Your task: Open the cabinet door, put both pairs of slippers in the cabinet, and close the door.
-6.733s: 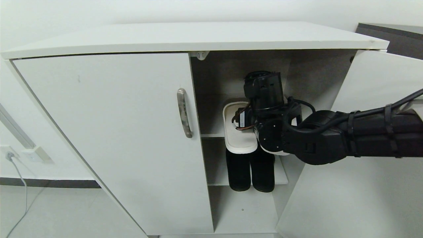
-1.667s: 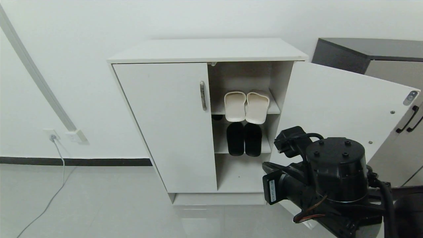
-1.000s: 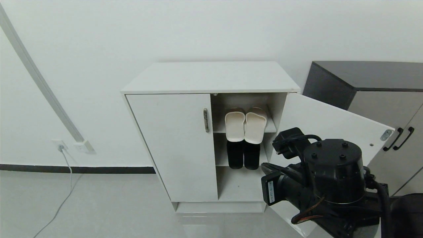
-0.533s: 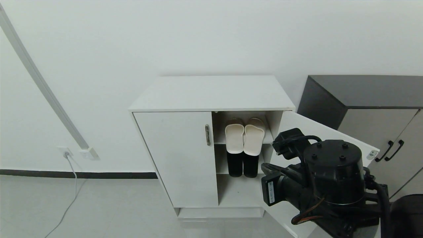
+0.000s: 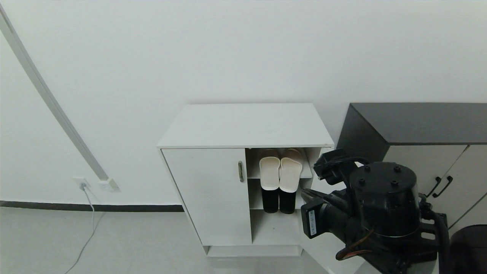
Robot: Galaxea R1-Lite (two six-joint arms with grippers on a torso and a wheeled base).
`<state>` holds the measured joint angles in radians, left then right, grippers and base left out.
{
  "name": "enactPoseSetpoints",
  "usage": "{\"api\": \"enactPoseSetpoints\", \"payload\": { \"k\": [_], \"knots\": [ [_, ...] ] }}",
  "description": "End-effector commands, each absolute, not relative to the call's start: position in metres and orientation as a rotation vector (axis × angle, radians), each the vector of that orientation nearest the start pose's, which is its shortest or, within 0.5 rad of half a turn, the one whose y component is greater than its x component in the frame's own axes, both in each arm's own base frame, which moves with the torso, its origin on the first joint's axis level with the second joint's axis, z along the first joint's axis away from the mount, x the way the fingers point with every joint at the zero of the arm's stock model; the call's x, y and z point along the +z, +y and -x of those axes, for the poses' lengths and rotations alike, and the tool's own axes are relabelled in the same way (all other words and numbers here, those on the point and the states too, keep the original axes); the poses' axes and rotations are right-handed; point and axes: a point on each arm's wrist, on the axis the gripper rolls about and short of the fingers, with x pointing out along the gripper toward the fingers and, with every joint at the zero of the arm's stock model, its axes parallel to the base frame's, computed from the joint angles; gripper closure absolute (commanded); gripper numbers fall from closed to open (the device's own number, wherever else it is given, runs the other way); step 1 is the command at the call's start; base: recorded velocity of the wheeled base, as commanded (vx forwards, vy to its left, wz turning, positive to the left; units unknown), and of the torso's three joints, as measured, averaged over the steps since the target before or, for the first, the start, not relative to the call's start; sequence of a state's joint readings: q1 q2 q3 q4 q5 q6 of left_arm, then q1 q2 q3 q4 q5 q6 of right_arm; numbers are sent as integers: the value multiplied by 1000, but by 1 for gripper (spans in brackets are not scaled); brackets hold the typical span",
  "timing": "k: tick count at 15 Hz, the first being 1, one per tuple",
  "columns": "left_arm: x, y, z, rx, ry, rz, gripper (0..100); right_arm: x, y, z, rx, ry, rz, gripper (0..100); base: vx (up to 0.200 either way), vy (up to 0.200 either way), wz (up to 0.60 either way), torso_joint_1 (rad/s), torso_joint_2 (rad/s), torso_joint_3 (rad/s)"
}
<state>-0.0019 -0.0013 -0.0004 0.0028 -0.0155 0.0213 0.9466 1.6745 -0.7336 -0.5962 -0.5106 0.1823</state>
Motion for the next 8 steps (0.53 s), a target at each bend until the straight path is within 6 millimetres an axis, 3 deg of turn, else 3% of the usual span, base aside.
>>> {"api": "enactPoseSetpoints", "payload": {
  "k": [1,6,8],
  "knots": [
    [76,0,23,-17,1,-21,100,168,228,-178,405,296,53,100,0,0,0,217,-466,-261],
    [76,0,23,-17,1,-21,100,168,227,-178,404,292,61,100,0,0,0,184,-389,-218],
    [75,0,23,-17,3,-21,100,170,226,-178,406,274,70,100,0,0,0,41,-75,-41]
  ]
}}
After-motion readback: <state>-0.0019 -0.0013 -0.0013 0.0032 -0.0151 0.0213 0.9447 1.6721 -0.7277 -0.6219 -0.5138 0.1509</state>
